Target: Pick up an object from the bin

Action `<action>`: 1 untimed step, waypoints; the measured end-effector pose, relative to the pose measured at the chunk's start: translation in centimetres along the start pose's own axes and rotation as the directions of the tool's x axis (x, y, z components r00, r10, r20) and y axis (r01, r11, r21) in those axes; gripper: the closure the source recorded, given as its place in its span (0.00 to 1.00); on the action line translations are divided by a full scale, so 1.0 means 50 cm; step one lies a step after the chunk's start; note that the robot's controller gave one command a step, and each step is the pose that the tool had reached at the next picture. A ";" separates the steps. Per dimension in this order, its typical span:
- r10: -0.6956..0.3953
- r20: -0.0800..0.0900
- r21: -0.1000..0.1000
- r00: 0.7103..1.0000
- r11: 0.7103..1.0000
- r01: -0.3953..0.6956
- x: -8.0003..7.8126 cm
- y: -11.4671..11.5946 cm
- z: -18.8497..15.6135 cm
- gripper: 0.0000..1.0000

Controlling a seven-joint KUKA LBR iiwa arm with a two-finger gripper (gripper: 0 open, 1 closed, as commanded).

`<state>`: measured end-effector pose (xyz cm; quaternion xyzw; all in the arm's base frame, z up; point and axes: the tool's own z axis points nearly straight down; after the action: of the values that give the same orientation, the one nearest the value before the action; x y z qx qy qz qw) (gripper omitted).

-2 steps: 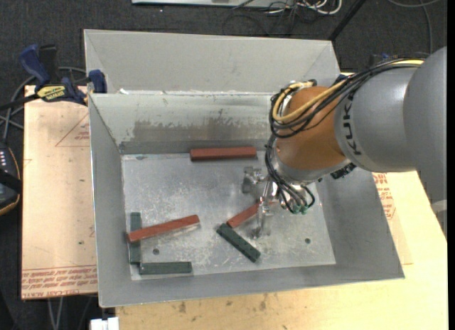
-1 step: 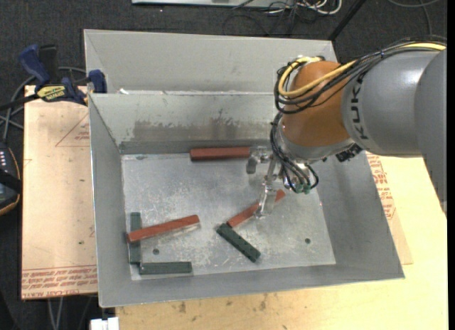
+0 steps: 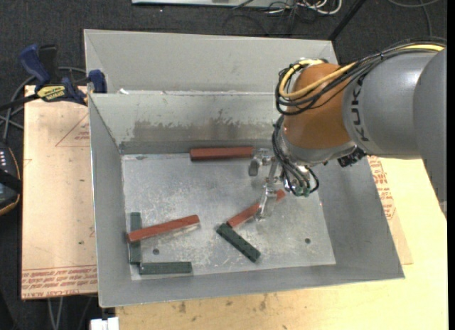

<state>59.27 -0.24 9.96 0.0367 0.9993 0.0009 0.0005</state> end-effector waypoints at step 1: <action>0.017 -0.005 0.001 1.000 1.000 -0.017 0.004 0.016 0.061 0.00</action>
Offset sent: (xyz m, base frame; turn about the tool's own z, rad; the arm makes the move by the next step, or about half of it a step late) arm -0.0011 0.0073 -0.0296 0.0188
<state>59.15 0.58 6.93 0.0450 0.9990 0.0006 -0.0020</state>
